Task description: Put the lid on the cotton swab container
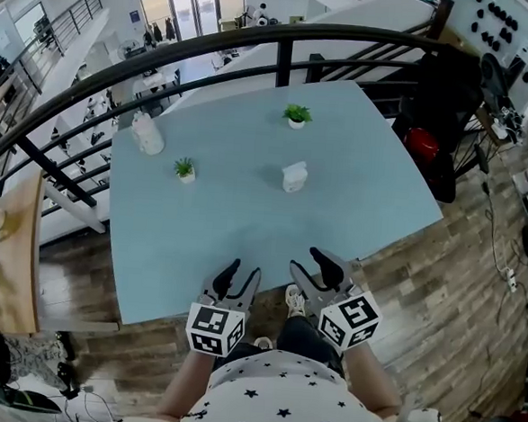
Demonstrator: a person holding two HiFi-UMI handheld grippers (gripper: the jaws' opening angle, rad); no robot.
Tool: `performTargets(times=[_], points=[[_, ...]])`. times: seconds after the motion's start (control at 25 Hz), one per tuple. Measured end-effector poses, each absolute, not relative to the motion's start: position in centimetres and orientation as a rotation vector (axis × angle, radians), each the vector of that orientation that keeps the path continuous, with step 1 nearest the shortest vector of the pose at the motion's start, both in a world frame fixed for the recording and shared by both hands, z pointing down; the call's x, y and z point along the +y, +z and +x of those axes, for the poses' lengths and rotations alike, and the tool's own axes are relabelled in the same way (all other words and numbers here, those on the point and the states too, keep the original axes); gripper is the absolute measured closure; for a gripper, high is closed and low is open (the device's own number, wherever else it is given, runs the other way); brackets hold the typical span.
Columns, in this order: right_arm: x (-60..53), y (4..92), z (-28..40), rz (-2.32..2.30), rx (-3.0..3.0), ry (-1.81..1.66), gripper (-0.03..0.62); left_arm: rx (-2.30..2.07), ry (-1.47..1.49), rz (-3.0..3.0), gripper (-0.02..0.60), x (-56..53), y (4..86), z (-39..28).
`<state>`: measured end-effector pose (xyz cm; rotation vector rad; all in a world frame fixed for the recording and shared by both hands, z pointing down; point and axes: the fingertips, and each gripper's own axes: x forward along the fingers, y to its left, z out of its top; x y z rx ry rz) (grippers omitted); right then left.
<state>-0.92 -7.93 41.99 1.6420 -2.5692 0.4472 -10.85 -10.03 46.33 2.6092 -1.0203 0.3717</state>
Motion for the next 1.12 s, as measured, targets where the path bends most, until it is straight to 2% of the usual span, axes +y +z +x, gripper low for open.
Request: performTargets(times=[0.64, 1.12], points=[[-18.9, 41.7, 7.0, 1.530, -2.600, 0.438, 0.408, -1.043, 0.377, 2.576, 0.413, -19.8, 47.0, -2.6], [-26.4, 42.5, 10.5, 1.377, -2.640, 0.443, 0.408, -1.094, 0.423, 2.530, 0.405, -26.0, 48.7, 2.1]])
